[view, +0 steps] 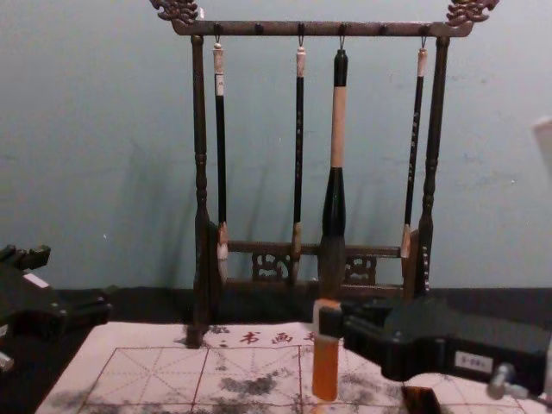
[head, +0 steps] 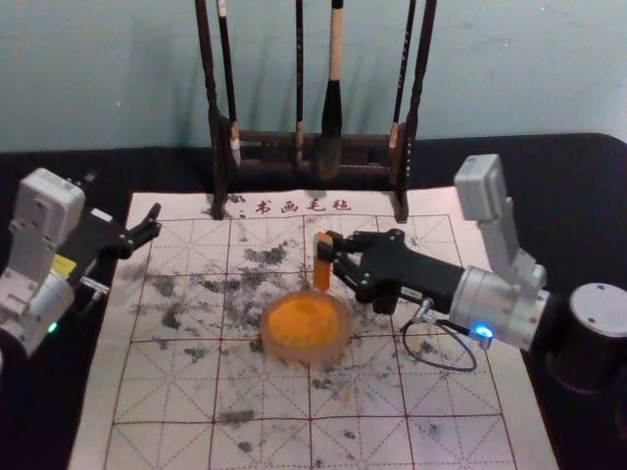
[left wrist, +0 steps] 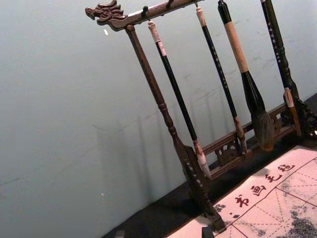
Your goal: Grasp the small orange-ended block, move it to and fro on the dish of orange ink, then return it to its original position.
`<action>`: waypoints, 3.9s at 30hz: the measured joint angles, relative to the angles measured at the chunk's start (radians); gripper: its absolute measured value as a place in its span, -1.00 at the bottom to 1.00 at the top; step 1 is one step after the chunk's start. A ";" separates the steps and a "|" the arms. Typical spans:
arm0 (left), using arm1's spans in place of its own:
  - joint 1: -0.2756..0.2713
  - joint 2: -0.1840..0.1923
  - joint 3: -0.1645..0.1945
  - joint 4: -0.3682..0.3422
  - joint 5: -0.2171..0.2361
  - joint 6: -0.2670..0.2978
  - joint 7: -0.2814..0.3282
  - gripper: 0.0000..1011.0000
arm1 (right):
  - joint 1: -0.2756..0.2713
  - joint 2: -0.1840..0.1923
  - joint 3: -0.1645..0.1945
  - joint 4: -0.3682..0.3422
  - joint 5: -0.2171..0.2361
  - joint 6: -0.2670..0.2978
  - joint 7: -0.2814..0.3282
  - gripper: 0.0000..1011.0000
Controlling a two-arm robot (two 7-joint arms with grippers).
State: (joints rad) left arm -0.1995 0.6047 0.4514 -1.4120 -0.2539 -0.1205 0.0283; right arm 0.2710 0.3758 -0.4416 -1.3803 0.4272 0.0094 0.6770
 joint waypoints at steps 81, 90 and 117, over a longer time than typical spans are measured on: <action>0.000 0.000 0.000 0.000 0.000 0.000 0.000 0.98 | 0.054 -0.050 -0.103 0.176 -0.020 -0.107 -0.062 -0.73; 0.000 0.000 0.000 0.000 0.000 0.000 0.000 0.98 | 0.049 -0.045 -0.099 0.171 -0.019 -0.106 -0.061 -0.73; 0.000 0.000 0.000 0.000 0.000 0.000 0.000 0.98 | 0.024 -0.019 -0.089 0.129 -0.005 -0.093 -0.057 -0.73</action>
State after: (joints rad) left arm -0.1995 0.6047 0.4514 -1.4120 -0.2539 -0.1205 0.0283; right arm 0.2951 0.3564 -0.5305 -1.2509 0.4224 -0.0841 0.6197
